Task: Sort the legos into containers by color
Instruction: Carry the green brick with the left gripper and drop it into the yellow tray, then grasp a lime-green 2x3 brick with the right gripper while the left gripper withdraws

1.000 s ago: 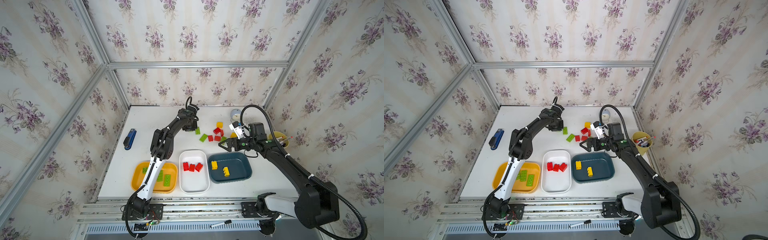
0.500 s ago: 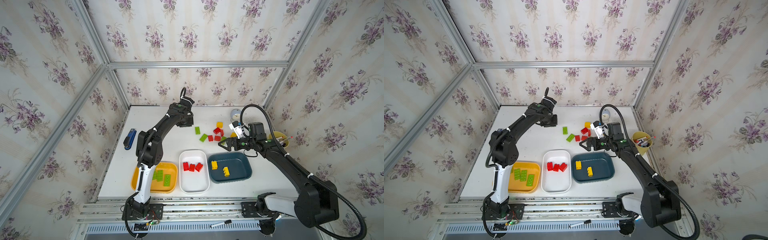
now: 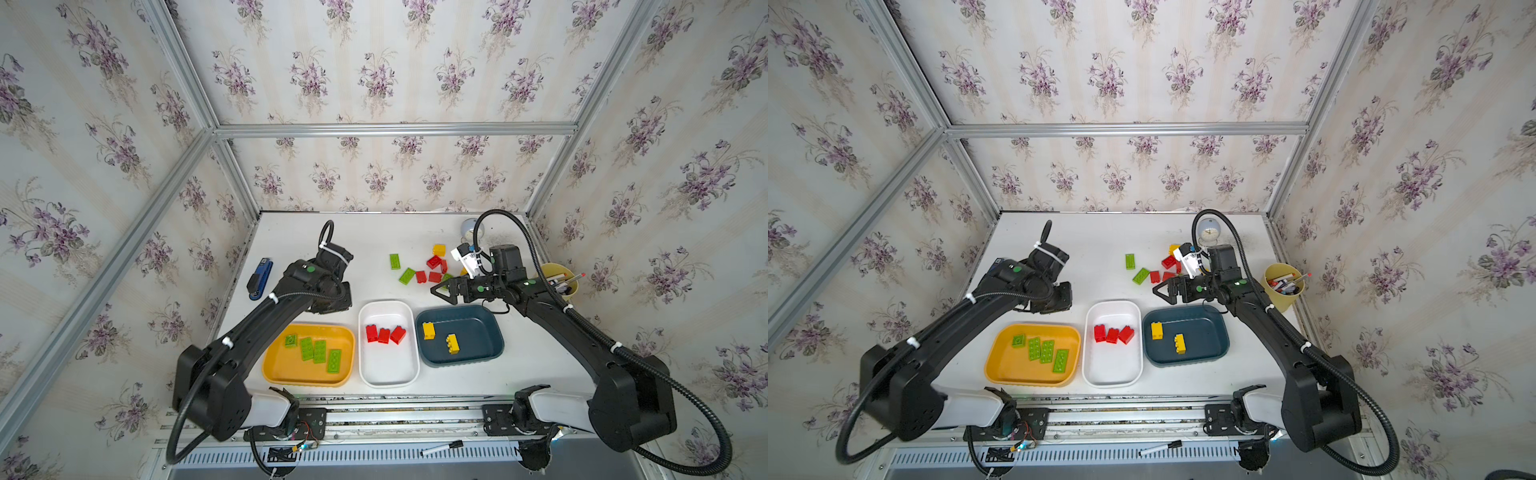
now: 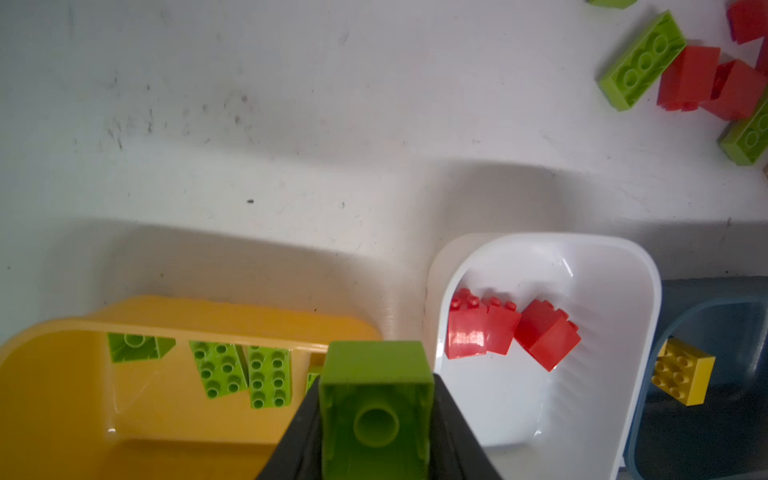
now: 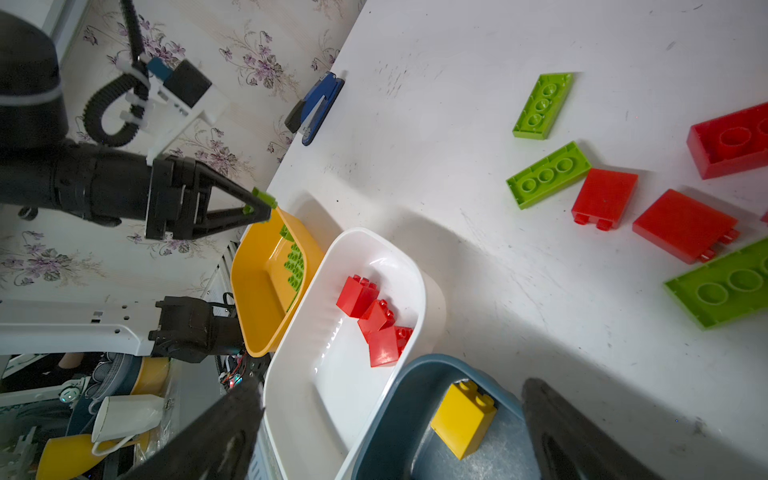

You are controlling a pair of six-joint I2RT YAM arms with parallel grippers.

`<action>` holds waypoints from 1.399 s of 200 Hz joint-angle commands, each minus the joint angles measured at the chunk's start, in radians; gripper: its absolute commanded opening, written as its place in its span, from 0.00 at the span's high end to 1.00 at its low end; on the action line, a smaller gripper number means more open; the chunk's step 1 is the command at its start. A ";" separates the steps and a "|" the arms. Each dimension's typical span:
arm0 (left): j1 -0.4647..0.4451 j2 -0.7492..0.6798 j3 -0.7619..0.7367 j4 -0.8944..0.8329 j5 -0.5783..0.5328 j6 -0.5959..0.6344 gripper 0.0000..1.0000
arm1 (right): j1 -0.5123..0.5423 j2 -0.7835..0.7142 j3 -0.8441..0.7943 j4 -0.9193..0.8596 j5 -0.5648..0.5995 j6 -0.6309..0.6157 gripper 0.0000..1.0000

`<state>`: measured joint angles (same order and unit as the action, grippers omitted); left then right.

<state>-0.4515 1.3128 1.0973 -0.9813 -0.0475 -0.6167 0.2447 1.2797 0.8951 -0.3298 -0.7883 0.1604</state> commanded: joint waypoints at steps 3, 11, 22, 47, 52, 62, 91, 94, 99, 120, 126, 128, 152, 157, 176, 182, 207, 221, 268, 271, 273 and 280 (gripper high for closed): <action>-0.003 -0.075 -0.124 0.006 0.023 -0.082 0.77 | 0.009 0.009 0.006 0.024 -0.017 -0.013 0.00; -0.002 -0.110 -0.163 0.007 0.026 -0.088 0.77 | 0.011 0.011 0.006 0.022 -0.017 -0.016 0.00; -0.003 -0.138 -0.208 0.018 0.039 -0.093 0.77 | 0.014 0.012 0.006 0.022 -0.016 -0.019 0.00; -0.003 -0.157 -0.299 0.080 0.090 -0.081 0.75 | 0.025 0.011 0.002 0.013 0.012 -0.030 0.00; -0.003 -0.152 -0.311 0.090 0.093 -0.078 0.73 | 0.031 0.009 0.003 0.006 0.037 -0.036 0.00; -0.003 -0.138 -0.326 0.100 0.091 -0.070 0.70 | 0.053 0.005 0.013 -0.021 0.098 -0.065 0.00; 0.000 -0.133 -0.336 0.113 0.081 -0.051 0.51 | 0.101 0.028 0.065 -0.079 0.259 -0.078 0.00; 0.000 -0.136 -0.335 0.112 0.080 -0.049 0.50 | 0.103 0.033 0.071 -0.084 0.265 -0.077 0.00; 0.000 -0.140 -0.331 0.112 0.078 -0.045 0.47 | 0.108 0.044 0.081 -0.090 0.280 -0.073 0.00; 0.006 -0.167 -0.311 0.109 0.074 -0.025 0.31 | 0.141 0.084 0.121 -0.092 0.356 -0.057 0.00; 0.009 -0.176 -0.305 0.105 0.074 -0.020 0.29 | 0.150 0.099 0.136 -0.092 0.381 -0.044 0.00; 0.010 -0.178 -0.303 0.105 0.074 -0.018 0.27 | 0.153 0.105 0.141 -0.092 0.387 -0.039 0.00; 0.030 -0.208 -0.267 0.109 0.103 0.028 0.19 | 0.200 0.189 0.221 -0.095 0.472 0.011 0.00; 0.035 -0.215 -0.258 0.114 0.109 0.045 0.17 | 0.214 0.209 0.236 -0.092 0.489 0.020 0.00; 0.061 -0.245 -0.230 0.153 0.137 0.135 0.06 | 0.250 0.286 0.294 -0.064 0.544 0.065 0.00; 0.071 -0.254 -0.222 0.171 0.150 0.166 0.03 | 0.258 0.312 0.312 -0.056 0.557 0.079 0.00; 0.135 -0.270 -0.200 0.255 0.249 0.285 0.01 | 0.313 0.441 0.425 -0.067 0.629 0.116 0.00; 0.181 -0.273 -0.195 0.307 0.339 0.327 0.01 | 0.336 0.516 0.499 -0.089 0.684 0.144 0.01; 0.339 -0.272 -0.217 0.455 0.574 0.400 0.01 | 0.375 0.733 0.707 -0.142 0.831 0.215 0.05; 0.348 -0.271 -0.217 0.461 0.585 0.402 0.01 | 0.375 0.747 0.718 -0.148 0.843 0.219 0.05; 0.353 -0.270 -0.218 0.464 0.591 0.402 0.01 | 0.375 0.756 0.727 -0.152 0.850 0.224 0.06; 0.368 -0.266 -0.218 0.472 0.611 0.402 0.01 | 0.374 0.786 0.758 -0.172 0.883 0.233 0.07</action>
<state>-0.1280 1.0405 0.8833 -0.6052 0.4129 -0.2699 0.6147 1.9976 1.5742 -0.4469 -0.0273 0.3347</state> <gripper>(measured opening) 0.993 0.946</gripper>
